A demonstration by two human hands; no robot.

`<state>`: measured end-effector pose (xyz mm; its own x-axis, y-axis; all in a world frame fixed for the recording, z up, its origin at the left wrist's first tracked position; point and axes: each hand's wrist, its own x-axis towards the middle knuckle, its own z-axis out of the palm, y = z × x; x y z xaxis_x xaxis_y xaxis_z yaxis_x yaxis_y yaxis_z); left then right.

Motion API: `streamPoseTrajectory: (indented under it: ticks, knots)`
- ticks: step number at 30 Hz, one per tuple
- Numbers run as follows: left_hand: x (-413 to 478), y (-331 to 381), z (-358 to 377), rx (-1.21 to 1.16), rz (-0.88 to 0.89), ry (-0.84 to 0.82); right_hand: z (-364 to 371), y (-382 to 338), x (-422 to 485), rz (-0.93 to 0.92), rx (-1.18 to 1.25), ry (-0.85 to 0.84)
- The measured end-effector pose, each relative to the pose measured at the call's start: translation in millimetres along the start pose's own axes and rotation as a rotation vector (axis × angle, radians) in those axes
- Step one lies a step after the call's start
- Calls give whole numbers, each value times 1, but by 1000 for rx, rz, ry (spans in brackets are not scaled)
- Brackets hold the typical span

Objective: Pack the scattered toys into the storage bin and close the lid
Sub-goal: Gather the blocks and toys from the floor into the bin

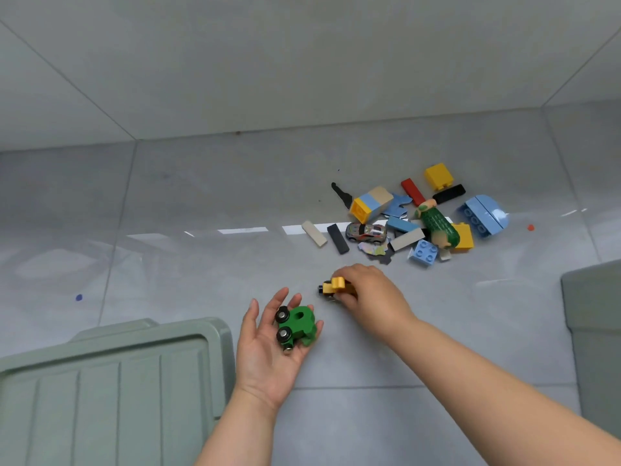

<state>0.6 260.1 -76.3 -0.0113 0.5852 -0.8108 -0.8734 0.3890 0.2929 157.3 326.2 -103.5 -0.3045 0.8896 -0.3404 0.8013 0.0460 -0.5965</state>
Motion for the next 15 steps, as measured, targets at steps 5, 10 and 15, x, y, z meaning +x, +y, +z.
streamPoseTrajectory:
  ticks: [5,10,15]
  knots:
    - [-1,-5,0,12,-22,-70,-7,-40,-33,-21,454,175]
    - [8,-8,10,-55,-10,-184,-23,-37,-24,-54,395,279]
    - [12,-13,25,-41,-17,-185,-66,7,56,177,-45,251]
